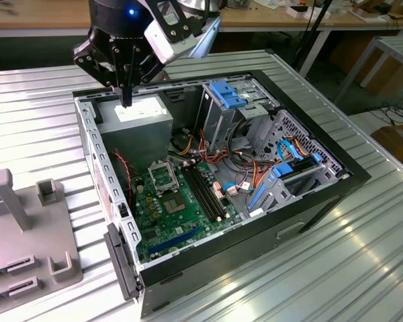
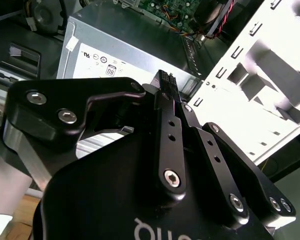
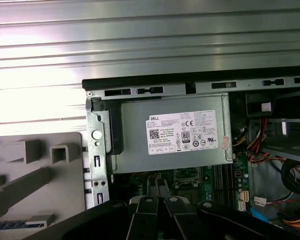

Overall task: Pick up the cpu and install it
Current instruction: 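Reach for the cpu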

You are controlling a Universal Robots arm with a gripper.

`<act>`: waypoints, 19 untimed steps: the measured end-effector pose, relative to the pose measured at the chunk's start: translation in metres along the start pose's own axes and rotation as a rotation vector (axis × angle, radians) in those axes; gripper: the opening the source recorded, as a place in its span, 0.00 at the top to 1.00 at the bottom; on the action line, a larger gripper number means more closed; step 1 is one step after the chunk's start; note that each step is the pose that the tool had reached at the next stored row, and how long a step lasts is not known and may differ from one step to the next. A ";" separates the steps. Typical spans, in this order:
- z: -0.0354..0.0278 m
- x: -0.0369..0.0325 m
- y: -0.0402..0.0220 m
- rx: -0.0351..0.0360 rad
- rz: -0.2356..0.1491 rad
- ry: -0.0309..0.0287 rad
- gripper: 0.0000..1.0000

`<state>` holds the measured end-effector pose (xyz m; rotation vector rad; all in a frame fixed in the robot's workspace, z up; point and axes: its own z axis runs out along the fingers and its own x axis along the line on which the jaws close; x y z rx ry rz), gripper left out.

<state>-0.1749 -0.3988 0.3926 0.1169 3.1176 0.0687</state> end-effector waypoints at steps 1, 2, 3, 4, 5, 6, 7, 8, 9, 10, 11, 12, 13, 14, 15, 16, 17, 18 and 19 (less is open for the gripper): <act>0.0000 0.0007 -0.0001 0.0000 0.000 0.0003 0.89; 0.0000 0.0015 -0.0001 0.0000 0.000 0.0006 0.89; 0.0000 0.0023 -0.0002 0.0001 0.000 0.0009 0.89; 0.0000 0.0027 -0.0002 0.0001 0.000 0.0010 0.89; 0.0000 0.0033 -0.0003 0.0001 0.000 0.0013 0.89; 0.0001 0.0043 -0.0003 0.0001 0.000 0.0017 0.89; 0.0001 0.0049 -0.0004 0.0001 0.000 0.0019 0.89; 0.0001 0.0054 -0.0004 0.0001 0.000 0.0021 0.89; 0.0001 0.0059 -0.0005 0.0002 0.000 0.0024 0.89; 0.0001 0.0064 -0.0005 0.0002 0.000 0.0025 0.89; 0.0001 0.0070 -0.0005 0.0001 0.000 0.0027 0.89; 0.0001 0.0075 -0.0006 0.0002 0.000 0.0030 0.89; 0.0001 0.0082 -0.0006 0.0002 0.000 0.0032 0.89; 0.0001 0.0087 -0.0007 0.0002 0.000 0.0034 0.89; 0.0001 0.0094 -0.0007 0.0003 0.000 0.0037 0.89; 0.0001 0.0099 -0.0008 0.0003 0.000 0.0039 0.89; 0.0002 0.0107 -0.0008 0.0003 0.000 0.0041 0.89; 0.0001 0.0117 -0.0009 0.0004 0.000 0.0045 0.89; 0.0002 0.0123 -0.0009 0.0003 0.000 0.0046 0.89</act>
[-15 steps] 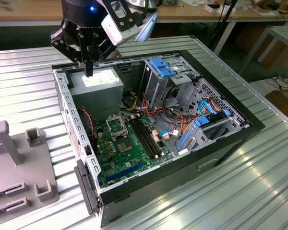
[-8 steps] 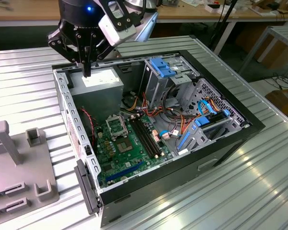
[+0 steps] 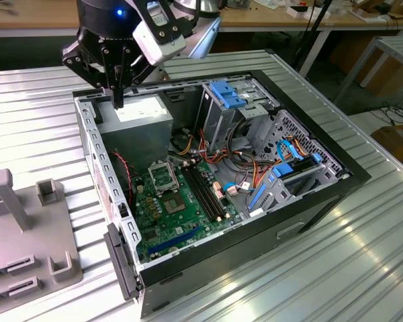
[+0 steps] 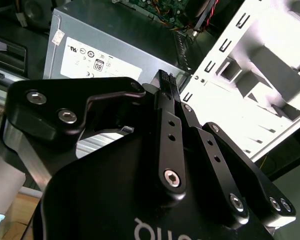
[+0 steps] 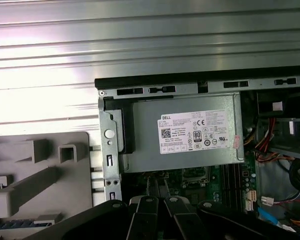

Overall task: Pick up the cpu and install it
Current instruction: 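Reach for the cpu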

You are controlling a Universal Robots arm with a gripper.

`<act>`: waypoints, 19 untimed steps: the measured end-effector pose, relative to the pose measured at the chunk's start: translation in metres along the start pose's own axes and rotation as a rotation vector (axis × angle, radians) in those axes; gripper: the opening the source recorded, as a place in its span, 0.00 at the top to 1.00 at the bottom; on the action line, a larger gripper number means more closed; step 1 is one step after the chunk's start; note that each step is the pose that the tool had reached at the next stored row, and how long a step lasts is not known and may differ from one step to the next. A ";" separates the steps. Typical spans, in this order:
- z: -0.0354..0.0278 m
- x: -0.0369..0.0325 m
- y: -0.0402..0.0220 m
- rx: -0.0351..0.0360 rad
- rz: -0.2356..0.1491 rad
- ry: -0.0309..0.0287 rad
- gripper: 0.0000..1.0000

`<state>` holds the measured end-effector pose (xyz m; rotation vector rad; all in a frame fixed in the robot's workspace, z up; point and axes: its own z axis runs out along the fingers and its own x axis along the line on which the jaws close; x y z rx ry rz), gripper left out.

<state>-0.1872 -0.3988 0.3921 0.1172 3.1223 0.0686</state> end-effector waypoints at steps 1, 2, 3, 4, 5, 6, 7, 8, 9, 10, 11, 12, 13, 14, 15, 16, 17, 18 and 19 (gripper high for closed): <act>0.0000 0.0005 -0.0001 0.0000 0.000 0.0001 0.89; 0.0000 0.0014 -0.0001 0.0000 0.000 0.0005 0.89; 0.0000 0.0023 -0.0002 0.0001 0.000 0.0008 0.89; 0.0000 0.0028 -0.0002 0.0001 0.000 0.0009 0.89; 0.0001 0.0034 -0.0003 0.0001 0.000 0.0011 0.89; 0.0001 0.0042 -0.0003 0.0001 0.000 0.0014 0.89; 0.0001 0.0047 -0.0004 0.0001 0.000 0.0015 0.89; 0.0001 0.0058 -0.0004 0.0001 0.000 0.0019 0.89; 0.0001 0.0066 -0.0005 0.0001 0.000 0.0021 0.89; 0.0001 0.0071 -0.0005 0.0002 0.000 0.0023 0.89; 0.0001 0.0079 -0.0006 0.0001 0.000 0.0026 0.89; 0.0001 0.0086 -0.0007 0.0003 0.000 0.0028 0.89; 0.0001 0.0092 -0.0007 0.0002 0.000 0.0030 0.89; 0.0002 0.0098 -0.0007 0.0002 0.000 0.0032 0.89; 0.0001 0.0103 -0.0008 0.0002 0.000 0.0034 0.89; 0.0001 0.0109 -0.0008 0.0003 0.000 0.0036 0.89; 0.0002 0.0114 -0.0009 0.0003 0.000 0.0037 0.89; 0.0002 0.0120 -0.0009 0.0003 0.000 0.0039 0.89; 0.0002 0.0125 -0.0009 0.0003 0.000 0.0041 0.89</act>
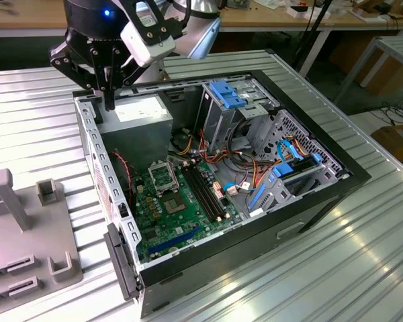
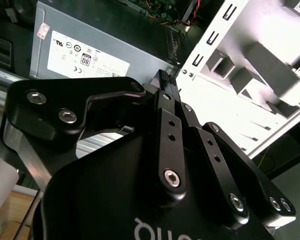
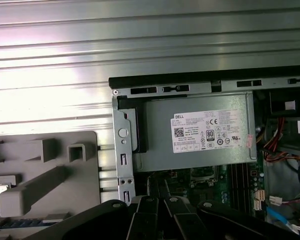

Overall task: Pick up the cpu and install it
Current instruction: 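Reach for the cpu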

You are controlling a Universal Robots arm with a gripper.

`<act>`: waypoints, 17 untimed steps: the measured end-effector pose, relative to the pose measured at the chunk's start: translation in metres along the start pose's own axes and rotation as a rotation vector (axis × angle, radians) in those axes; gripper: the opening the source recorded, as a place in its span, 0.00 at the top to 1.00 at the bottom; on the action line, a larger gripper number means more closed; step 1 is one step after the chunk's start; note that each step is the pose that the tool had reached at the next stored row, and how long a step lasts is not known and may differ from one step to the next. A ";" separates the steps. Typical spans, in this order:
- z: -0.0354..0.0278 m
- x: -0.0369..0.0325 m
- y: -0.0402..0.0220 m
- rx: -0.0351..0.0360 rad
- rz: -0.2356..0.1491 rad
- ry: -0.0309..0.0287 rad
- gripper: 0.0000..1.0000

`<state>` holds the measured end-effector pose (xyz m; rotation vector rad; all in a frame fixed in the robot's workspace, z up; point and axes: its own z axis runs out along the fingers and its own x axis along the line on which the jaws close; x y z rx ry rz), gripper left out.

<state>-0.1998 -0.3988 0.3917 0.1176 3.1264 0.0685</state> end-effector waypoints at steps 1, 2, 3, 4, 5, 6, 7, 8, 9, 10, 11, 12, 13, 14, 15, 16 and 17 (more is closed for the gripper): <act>0.0000 0.0007 -0.0001 0.0001 0.000 0.0003 0.89; 0.0000 0.0013 -0.0001 0.0000 0.000 0.0005 0.89; 0.0000 0.0019 -0.0002 0.0001 0.000 0.0007 0.89; 0.0000 0.0025 -0.0002 0.0001 0.000 0.0009 0.89; 0.0001 0.0033 -0.0003 0.0001 0.000 0.0012 0.89; 0.0001 0.0038 -0.0003 0.0001 0.000 0.0013 0.89; 0.0001 0.0047 -0.0004 0.0001 0.000 0.0016 0.89; 0.0001 0.0054 -0.0004 0.0002 0.000 0.0018 0.89; 0.0001 0.0059 -0.0005 0.0002 0.000 0.0019 0.89; 0.0001 0.0067 -0.0005 0.0002 0.000 0.0021 0.89; 0.0001 0.0073 -0.0006 0.0002 0.000 0.0022 0.89; 0.0001 0.0082 -0.0007 0.0002 0.000 0.0025 0.89; 0.0001 0.0088 -0.0007 0.0002 0.000 0.0026 0.89; 0.0001 0.0096 -0.0008 0.0003 0.000 0.0028 0.89; 0.0001 0.0102 -0.0008 0.0003 0.000 0.0029 0.89; 0.0002 0.0114 -0.0009 0.0002 0.000 0.0031 0.89; 0.0002 0.0122 -0.0009 0.0003 0.000 0.0033 0.89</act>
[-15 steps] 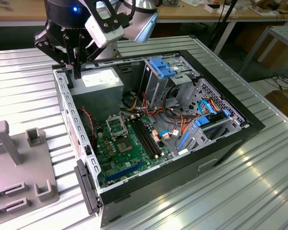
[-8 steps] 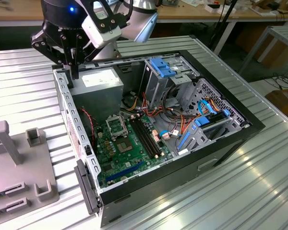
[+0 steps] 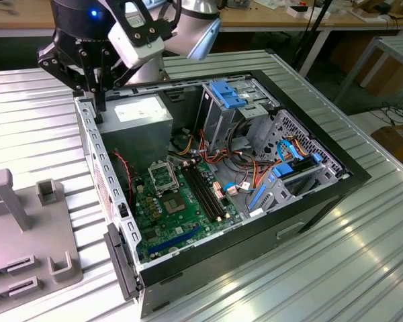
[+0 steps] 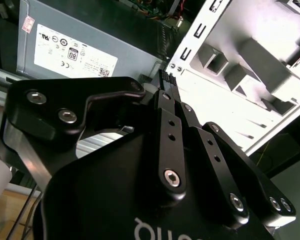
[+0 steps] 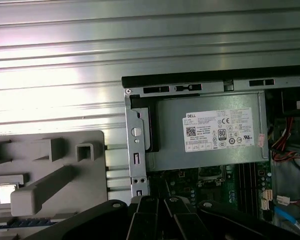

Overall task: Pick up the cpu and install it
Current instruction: 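Reach for the cpu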

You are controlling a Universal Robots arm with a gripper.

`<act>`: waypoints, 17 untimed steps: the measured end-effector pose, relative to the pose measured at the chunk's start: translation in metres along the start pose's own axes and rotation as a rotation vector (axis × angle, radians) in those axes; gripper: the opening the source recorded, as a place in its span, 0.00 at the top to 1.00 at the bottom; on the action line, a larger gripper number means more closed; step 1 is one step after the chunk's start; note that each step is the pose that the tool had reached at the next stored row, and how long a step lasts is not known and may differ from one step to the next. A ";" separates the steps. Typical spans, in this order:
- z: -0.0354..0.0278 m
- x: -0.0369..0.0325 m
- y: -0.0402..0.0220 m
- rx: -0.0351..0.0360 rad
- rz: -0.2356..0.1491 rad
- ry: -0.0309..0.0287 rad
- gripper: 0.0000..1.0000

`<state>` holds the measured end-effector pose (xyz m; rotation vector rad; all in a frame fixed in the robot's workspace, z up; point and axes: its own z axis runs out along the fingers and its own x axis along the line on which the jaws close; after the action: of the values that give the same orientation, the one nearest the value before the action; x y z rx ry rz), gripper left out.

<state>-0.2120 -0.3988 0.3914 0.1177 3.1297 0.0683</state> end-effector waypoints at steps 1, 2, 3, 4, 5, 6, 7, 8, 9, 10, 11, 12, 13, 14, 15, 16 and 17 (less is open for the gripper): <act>0.0000 0.0006 0.0000 0.0001 0.000 0.0002 0.89; 0.0000 0.0013 -0.0001 0.0000 0.000 0.0003 0.89; 0.0001 0.0019 -0.0001 0.0000 0.000 0.0004 0.89; 0.0000 0.0027 -0.0002 0.0000 0.000 0.0006 0.89; 0.0001 0.0033 -0.0003 0.0001 0.000 0.0007 0.89; 0.0001 0.0039 -0.0003 0.0001 0.000 0.0010 0.89; 0.0000 0.0046 -0.0003 0.0001 0.000 0.0012 0.89; 0.0001 0.0053 -0.0004 0.0001 0.000 0.0012 0.89; 0.0001 0.0060 -0.0005 0.0001 0.000 0.0013 0.89; 0.0001 0.0069 -0.0005 0.0001 0.000 0.0015 0.89; 0.0001 0.0076 -0.0006 0.0002 0.000 0.0016 0.89; 0.0001 0.0086 -0.0007 0.0002 0.000 0.0018 0.89; 0.0002 0.0092 -0.0007 0.0002 0.000 0.0020 0.89; 0.0002 0.0099 -0.0008 0.0002 0.000 0.0022 0.89; 0.0002 0.0109 -0.0008 0.0002 0.000 0.0023 0.89; 0.0002 0.0118 -0.0009 0.0002 0.000 0.0025 0.89; 0.0002 0.0131 -0.0010 0.0002 0.000 0.0026 0.89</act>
<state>-0.2252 -0.3989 0.3910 0.1179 3.1323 0.0681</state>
